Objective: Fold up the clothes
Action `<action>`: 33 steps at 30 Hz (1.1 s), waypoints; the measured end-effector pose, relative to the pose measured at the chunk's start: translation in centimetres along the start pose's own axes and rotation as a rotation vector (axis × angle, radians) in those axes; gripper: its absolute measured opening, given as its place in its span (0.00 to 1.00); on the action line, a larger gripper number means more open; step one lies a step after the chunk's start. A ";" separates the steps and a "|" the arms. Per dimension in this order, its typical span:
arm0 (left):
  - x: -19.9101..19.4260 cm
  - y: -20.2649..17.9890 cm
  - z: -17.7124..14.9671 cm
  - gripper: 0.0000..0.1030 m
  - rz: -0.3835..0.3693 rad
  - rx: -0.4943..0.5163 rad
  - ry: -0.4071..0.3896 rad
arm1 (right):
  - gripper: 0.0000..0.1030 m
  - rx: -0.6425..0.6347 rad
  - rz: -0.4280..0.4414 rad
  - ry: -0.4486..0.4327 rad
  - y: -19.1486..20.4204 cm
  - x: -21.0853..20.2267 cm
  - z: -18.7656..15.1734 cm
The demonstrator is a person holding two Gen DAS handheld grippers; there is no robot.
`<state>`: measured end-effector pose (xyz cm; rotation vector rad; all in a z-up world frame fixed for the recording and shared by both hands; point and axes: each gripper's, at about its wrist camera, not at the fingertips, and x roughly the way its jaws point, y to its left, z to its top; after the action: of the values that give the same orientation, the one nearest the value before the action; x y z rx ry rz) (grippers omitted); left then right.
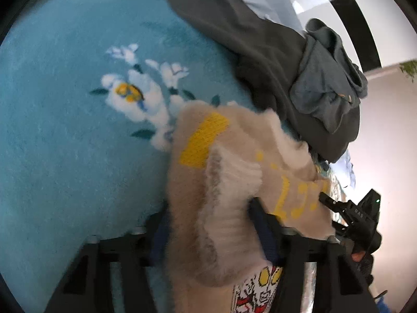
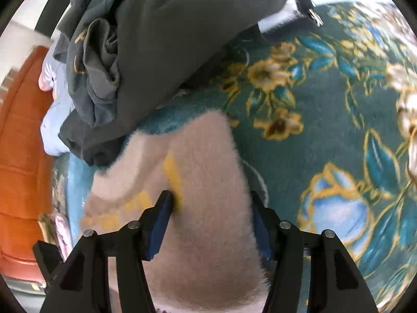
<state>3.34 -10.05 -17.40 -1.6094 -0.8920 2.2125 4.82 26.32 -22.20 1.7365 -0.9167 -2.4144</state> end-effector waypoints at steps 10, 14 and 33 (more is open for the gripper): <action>-11.0 0.1 -2.3 0.25 -0.022 0.003 -0.343 | 0.23 -0.341 0.109 -0.099 9.8 -5.6 -1.2; -12.9 5.1 -1.6 0.27 0.004 -0.178 -0.397 | 0.23 -0.469 0.193 -0.129 16.1 -5.5 -0.3; -10.6 8.3 -2.5 0.68 0.165 -0.453 -0.213 | 0.54 -0.360 0.038 -0.053 15.0 -3.6 -3.8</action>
<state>10.54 -21.42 -14.84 -1.7010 -1.4563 2.4579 4.85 13.52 -12.80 1.5184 -0.4713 -2.4237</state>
